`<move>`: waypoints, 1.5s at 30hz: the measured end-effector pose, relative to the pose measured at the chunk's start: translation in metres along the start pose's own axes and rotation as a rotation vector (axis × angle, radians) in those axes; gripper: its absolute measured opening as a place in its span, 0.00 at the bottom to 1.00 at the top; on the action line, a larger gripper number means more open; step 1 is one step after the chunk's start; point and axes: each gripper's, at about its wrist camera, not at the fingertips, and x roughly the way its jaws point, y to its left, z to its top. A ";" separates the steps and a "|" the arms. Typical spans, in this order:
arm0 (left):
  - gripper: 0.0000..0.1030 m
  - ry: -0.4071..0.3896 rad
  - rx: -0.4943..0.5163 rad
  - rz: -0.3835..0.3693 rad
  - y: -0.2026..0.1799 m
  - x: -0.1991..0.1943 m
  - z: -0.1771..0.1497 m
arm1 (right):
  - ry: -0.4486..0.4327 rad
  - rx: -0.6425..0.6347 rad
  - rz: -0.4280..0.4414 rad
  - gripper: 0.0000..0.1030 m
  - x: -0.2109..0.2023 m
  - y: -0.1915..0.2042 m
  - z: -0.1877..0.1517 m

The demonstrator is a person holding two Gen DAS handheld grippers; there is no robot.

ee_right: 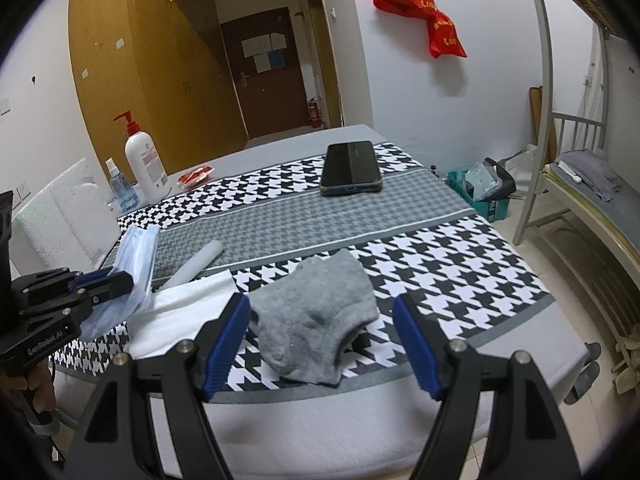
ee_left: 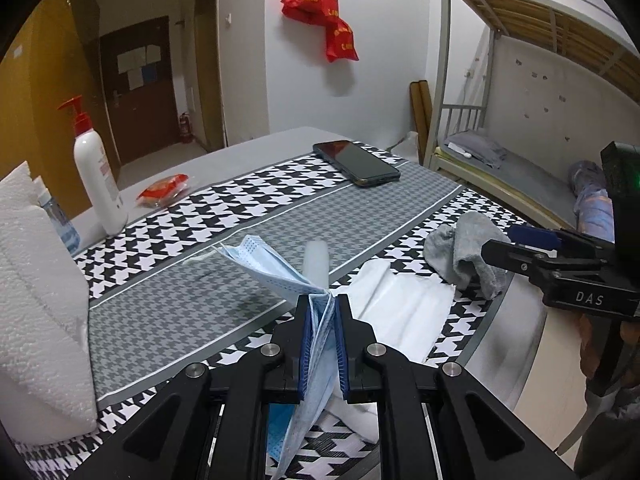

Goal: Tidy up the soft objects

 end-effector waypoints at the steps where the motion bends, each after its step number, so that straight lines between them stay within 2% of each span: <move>1: 0.12 0.000 -0.002 0.003 0.001 0.000 0.000 | 0.003 -0.001 0.000 0.75 0.002 0.001 0.000; 23: 0.12 0.011 -0.022 0.008 0.011 0.002 -0.003 | 0.052 -0.011 0.010 0.75 0.029 0.003 0.002; 24: 0.12 0.010 -0.022 0.007 0.011 0.002 -0.003 | 0.055 -0.018 0.008 0.74 0.030 0.004 0.002; 28: 0.12 0.011 -0.021 0.007 0.011 0.002 -0.003 | 0.081 -0.025 0.007 0.51 0.036 0.005 0.000; 32: 0.12 0.011 -0.023 0.008 0.012 0.001 -0.004 | 0.084 -0.040 -0.010 0.39 0.037 0.006 -0.002; 33: 0.12 0.010 -0.022 0.005 0.012 0.001 -0.004 | 0.084 -0.046 -0.011 0.29 0.037 0.007 -0.002; 34: 0.12 0.009 -0.021 0.005 0.011 0.001 -0.004 | 0.082 -0.057 -0.007 0.26 0.038 0.009 -0.003; 40: 0.12 -0.014 -0.018 0.009 0.013 -0.007 -0.001 | 0.065 -0.033 0.002 0.21 0.035 0.009 0.001; 45: 0.12 -0.064 -0.006 0.019 0.013 -0.026 0.008 | -0.026 -0.023 0.004 0.21 0.005 0.011 0.015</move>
